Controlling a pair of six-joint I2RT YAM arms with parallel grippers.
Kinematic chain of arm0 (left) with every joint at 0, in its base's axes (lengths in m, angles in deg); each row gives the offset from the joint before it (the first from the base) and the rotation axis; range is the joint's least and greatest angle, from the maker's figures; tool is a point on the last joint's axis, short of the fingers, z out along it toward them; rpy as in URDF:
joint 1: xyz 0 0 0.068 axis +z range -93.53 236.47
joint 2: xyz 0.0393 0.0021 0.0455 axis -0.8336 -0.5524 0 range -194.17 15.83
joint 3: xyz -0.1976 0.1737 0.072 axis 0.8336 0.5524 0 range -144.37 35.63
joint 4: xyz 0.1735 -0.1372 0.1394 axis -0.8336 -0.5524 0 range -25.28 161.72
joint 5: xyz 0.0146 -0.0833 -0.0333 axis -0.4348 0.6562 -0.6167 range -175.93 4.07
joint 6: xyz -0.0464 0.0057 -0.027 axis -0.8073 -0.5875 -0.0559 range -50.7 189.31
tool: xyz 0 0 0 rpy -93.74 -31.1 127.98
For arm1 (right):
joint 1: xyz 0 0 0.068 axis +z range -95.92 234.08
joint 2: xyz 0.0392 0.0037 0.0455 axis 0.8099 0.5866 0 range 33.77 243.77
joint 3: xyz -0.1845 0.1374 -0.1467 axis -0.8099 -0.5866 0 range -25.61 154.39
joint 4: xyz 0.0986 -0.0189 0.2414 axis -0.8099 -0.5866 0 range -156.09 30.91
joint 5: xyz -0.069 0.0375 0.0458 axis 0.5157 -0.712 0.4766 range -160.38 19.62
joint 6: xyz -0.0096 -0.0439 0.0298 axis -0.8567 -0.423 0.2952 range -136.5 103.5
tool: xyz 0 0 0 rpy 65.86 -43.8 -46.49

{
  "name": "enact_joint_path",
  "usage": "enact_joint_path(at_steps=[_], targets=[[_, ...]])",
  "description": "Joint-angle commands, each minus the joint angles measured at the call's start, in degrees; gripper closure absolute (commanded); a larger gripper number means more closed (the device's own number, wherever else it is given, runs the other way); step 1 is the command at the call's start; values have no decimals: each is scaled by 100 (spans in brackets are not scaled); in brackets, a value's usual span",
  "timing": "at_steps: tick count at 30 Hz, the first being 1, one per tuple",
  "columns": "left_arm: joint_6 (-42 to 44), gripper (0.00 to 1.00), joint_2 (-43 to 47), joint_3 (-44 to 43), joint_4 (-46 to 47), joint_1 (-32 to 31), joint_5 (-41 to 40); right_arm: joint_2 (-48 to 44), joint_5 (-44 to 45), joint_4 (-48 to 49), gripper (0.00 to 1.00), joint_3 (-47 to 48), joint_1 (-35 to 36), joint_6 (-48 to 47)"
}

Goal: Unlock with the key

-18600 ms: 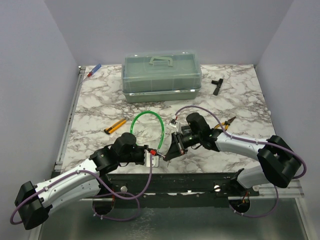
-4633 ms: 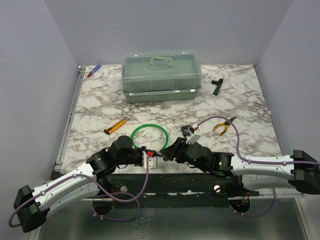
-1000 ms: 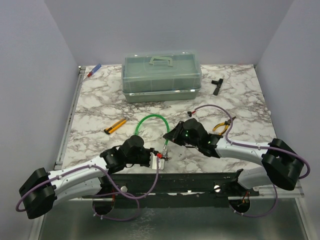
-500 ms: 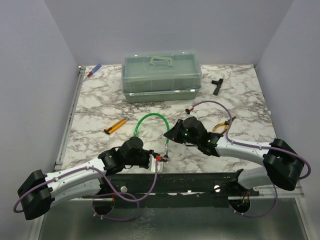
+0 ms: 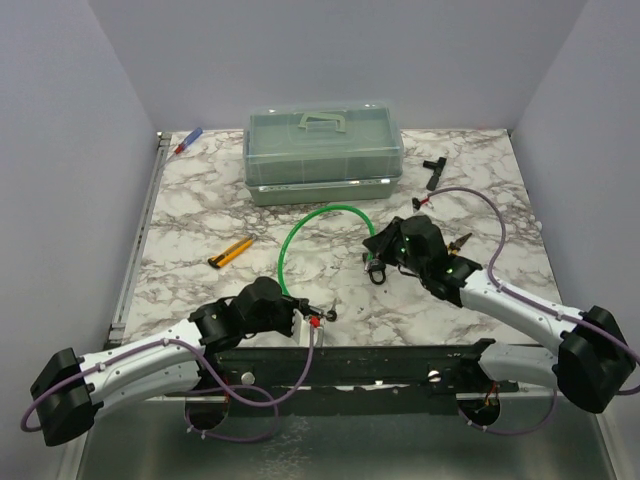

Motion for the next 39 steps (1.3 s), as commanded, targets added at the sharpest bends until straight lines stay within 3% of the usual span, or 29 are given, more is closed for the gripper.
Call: enact_joint_path(at_steps=[1,5,13,31,34,39], targets=[[464,100,212,148,-340,-15,-975,-187,211,-154,100,61,-566,-264],[711,100,303,214,-651,10,-1465,-71,124,-302,100,45,-878,-293],[923,100,166,187,-1069,311,-1715,270,-105,-6,100,-127,-1421,-307],[1353,95,-931,135,-734,684,-1640,1347,-533,922,100,-386,-1511,-303],[1515,85,-1184,94,-618,713,-1667,1411,-604,1013,100,-449,-1512,-315],[1579,77,-1420,87,-559,729,-1638,1494,-757,1112,100,-587,-1511,-289]])
